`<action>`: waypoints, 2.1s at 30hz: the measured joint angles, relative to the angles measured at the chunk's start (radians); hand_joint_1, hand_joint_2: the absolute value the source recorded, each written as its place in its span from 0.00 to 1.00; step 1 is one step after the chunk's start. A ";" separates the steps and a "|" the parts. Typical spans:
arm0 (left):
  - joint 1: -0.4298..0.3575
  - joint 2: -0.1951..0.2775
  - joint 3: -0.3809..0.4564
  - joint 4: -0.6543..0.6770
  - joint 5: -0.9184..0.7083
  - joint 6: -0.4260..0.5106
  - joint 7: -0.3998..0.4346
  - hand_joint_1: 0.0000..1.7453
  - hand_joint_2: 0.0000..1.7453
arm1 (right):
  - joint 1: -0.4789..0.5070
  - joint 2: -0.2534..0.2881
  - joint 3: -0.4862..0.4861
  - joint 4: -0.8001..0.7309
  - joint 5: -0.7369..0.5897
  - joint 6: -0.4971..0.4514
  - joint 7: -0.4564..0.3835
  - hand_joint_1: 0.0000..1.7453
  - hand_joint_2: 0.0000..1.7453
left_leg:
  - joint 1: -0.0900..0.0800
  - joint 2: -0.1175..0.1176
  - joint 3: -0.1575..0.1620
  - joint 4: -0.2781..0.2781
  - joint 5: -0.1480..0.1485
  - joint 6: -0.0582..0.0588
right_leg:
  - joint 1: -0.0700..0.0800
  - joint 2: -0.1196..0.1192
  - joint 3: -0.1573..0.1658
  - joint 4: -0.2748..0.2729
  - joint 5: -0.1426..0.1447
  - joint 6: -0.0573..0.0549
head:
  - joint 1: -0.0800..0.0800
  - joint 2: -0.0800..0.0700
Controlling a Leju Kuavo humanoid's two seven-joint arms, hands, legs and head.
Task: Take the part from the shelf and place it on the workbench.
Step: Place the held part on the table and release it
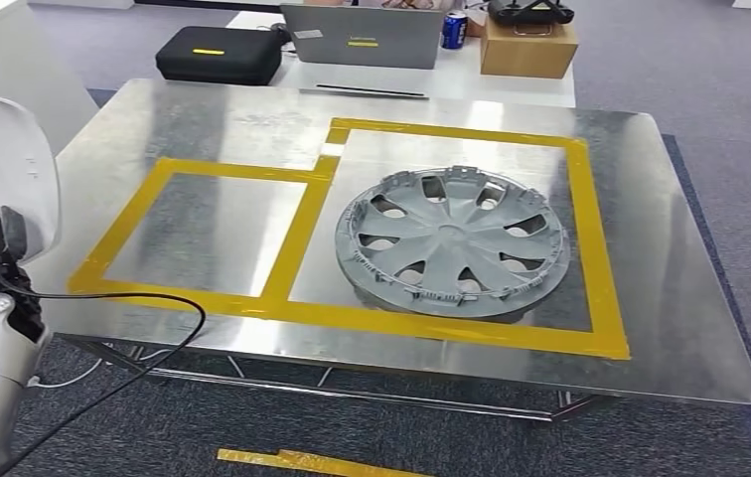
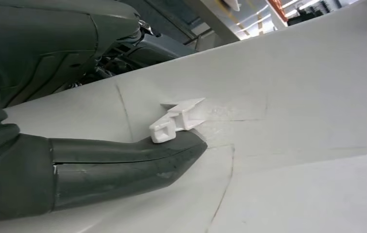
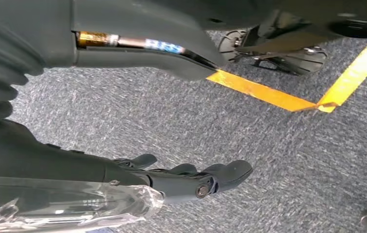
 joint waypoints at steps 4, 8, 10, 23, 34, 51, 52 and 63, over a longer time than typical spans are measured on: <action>-0.005 0.001 0.001 0.001 0.012 0.006 0.027 1.00 1.00 | -0.001 -0.001 0.000 0.002 -0.002 -0.005 -0.001 0.00 0.00 | -0.005 -0.002 -0.003 0.001 0.000 -0.018 | 0.005 0.003 0.065 -0.118 0.028 -0.015 | -0.002 0.000; -0.009 0.002 0.001 0.009 0.058 -0.040 0.082 1.00 1.00 | 0.001 -0.001 0.000 0.005 -0.004 -0.012 -0.004 0.00 0.00 | -0.001 -0.001 -0.027 0.058 -0.045 -0.036 | 0.001 0.002 0.073 -0.134 0.039 -0.040 | -0.005 0.000; -0.011 0.003 0.001 0.017 0.092 -0.079 0.104 1.00 1.00 | 0.001 -0.001 -0.001 0.006 -0.005 -0.015 -0.006 0.00 0.00 | -0.001 0.000 -0.080 0.174 -0.102 -0.040 | 0.002 0.002 0.074 -0.134 0.038 -0.045 | -0.007 0.000; -0.018 0.001 0.001 0.037 0.269 -0.263 0.252 1.00 1.00 | 0.001 -0.002 0.000 0.013 -0.003 -0.022 -0.011 0.00 0.00 | 0.002 0.000 -0.007 0.005 0.002 -0.006 | 0.006 0.002 0.034 -0.056 -0.012 -0.007 | -0.002 0.000; -0.016 -0.006 -0.004 0.040 0.387 -0.272 0.301 1.00 1.00 | -0.001 -0.003 0.000 0.017 0.003 -0.026 -0.014 0.00 0.00 | -0.004 -0.001 -0.007 0.005 0.000 -0.017 | 0.005 0.003 0.066 -0.113 0.023 -0.015 | -0.001 0.000; 0.024 0.027 -0.077 0.047 0.554 -0.291 0.460 1.00 1.00 | -0.005 -0.003 0.000 0.022 0.025 -0.034 -0.008 0.00 0.00 | -0.003 -0.001 -0.013 0.008 0.004 -0.021 | 0.009 0.004 0.067 -0.115 0.023 -0.023 | -0.008 0.000; 0.023 0.030 -0.081 0.048 0.559 -0.285 0.471 1.00 1.00 | -0.005 -0.003 0.000 0.022 0.026 -0.035 -0.006 0.00 0.00 | -0.002 -0.001 -0.013 0.007 0.005 -0.016 | 0.008 0.003 0.063 -0.111 0.018 -0.018 | -0.009 0.000; 0.021 0.051 -0.129 0.081 0.566 -0.222 0.481 1.00 1.00 | -0.015 -0.002 0.000 0.022 0.033 -0.028 0.000 0.00 0.00 | -0.001 0.000 -0.009 0.005 0.005 -0.006 | 0.001 0.000 0.031 -0.047 0.010 -0.009 | -0.001 0.000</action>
